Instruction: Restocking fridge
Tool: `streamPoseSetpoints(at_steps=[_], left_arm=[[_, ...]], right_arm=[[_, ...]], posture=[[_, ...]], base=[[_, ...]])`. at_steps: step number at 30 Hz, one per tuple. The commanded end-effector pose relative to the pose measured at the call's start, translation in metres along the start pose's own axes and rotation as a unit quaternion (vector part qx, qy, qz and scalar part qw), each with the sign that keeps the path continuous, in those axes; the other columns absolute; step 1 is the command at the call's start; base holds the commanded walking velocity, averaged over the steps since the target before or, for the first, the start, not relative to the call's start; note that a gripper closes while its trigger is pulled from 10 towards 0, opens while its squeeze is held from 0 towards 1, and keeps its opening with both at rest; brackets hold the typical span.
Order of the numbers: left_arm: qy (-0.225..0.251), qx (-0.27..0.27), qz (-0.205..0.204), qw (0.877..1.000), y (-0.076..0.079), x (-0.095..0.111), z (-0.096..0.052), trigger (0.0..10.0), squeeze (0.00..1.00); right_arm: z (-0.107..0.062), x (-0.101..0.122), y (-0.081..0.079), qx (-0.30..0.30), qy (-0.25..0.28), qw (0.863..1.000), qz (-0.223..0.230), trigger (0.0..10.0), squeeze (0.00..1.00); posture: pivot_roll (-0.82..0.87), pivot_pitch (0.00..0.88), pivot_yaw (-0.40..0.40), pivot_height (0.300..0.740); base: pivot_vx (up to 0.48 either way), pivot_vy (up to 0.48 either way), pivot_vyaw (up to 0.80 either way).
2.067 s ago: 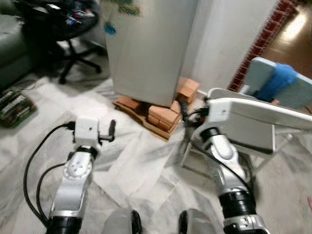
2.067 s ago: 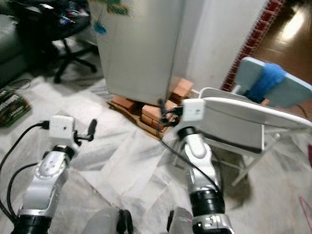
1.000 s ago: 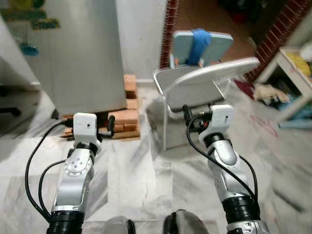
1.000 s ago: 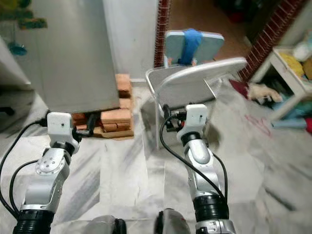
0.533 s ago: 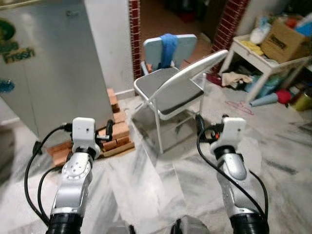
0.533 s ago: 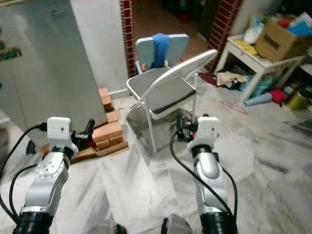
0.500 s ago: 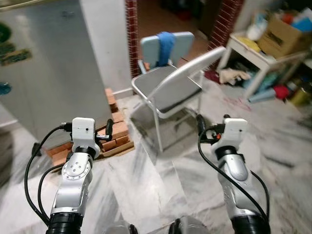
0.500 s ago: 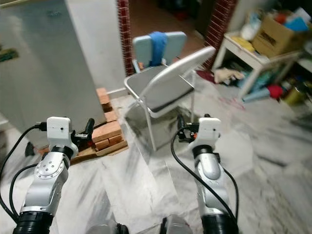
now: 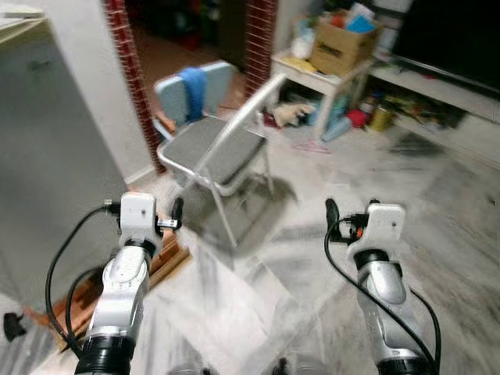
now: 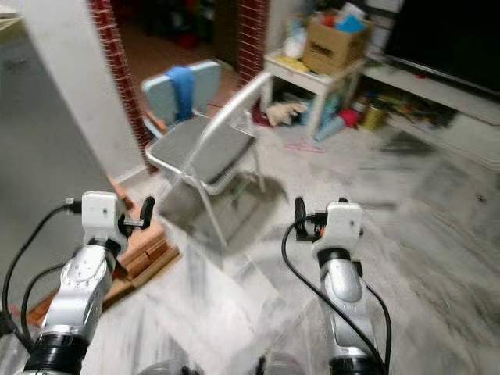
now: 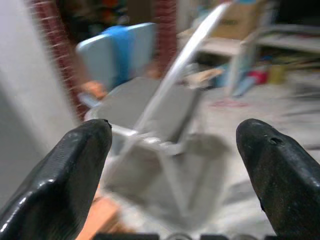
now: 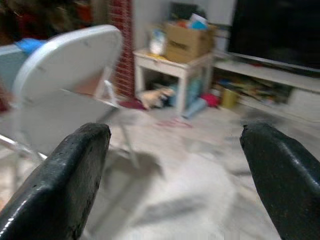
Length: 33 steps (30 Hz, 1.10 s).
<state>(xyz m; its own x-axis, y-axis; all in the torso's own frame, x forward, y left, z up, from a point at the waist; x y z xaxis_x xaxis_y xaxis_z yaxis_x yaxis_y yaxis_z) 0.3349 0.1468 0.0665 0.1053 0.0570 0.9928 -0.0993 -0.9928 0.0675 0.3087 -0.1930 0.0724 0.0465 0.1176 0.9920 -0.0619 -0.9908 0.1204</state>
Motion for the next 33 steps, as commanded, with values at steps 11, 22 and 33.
streamPoseSetpoints(at_steps=[11, 22, 33], left_arm=[[0.004, 0.002, 0.015, 1.0, -0.015, -0.004, -0.007, 10.0, 0.0], [0.006, -0.004, 0.021, 1.0, -0.013, -0.004, -0.005, 10.0, 0.0], [-0.003, 0.001, 0.015, 1.0, -0.011, -0.014, -0.014, 10.0, 0.0]], right_arm=[[-0.001, 0.004, -0.011, 0.019, 0.009, 1.0, -0.002, 10.0, 0.0], [0.005, 0.009, -0.01, 0.021, 0.017, 1.0, -0.008, 10.0, 0.0], [-0.005, 0.0, -0.01, 0.025, 0.004, 1.0, -0.009, 10.0, 0.0]], posture=[[0.0, 0.0, 0.009, 0.74], [-0.01, 0.0, 0.006, 0.74], [0.0, 0.0, -0.01, 0.74]], base=[[0.076, 0.0, -0.8], [0.321, 0.0, -0.8], [0.025, 0.0, -0.79]])
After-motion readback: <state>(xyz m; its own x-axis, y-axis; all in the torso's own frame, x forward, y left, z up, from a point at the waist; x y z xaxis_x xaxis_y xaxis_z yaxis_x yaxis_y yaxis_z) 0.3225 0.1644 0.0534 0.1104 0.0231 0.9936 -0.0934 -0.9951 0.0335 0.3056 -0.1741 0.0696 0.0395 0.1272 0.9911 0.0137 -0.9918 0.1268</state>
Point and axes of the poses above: a point about 5 cm out from each wrist's last joint towards the gripper, its own z axis pointing out of the wrist towards the gripper, its own x axis along the axis of the wrist's last joint, y = z × x, the point moved 5 cm from there along z, pointing out of the wrist towards the gripper, and after that the axes turned 6 degrees about -z, right-handed, at the moved point
